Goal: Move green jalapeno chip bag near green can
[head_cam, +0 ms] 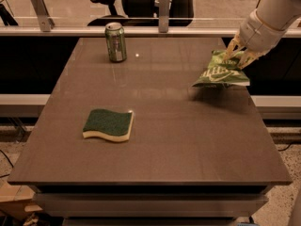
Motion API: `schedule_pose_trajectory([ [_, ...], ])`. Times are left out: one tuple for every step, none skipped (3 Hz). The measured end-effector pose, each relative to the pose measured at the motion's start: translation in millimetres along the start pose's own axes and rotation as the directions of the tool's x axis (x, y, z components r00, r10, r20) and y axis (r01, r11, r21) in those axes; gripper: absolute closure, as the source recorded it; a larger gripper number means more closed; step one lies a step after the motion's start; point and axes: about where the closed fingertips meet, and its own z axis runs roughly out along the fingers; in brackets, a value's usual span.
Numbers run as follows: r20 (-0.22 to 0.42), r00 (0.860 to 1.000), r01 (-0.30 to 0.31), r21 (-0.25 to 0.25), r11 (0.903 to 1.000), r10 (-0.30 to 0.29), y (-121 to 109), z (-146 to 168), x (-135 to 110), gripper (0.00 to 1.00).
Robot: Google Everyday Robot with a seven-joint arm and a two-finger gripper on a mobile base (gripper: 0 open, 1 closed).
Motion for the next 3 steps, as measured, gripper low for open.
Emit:
schedule_pose_trajectory([
  [-0.043,0.999,0.003,0.014,0.9999,-0.002,-3.8,-20.6,4.5,1.00],
  [-0.089,0.996,0.031,0.029,0.9991,-0.028,-15.4,-46.2,7.7,1.00],
  [-0.121,0.990,0.073,0.031,0.9969,-0.068,-31.2,-69.3,6.7,1.00],
])
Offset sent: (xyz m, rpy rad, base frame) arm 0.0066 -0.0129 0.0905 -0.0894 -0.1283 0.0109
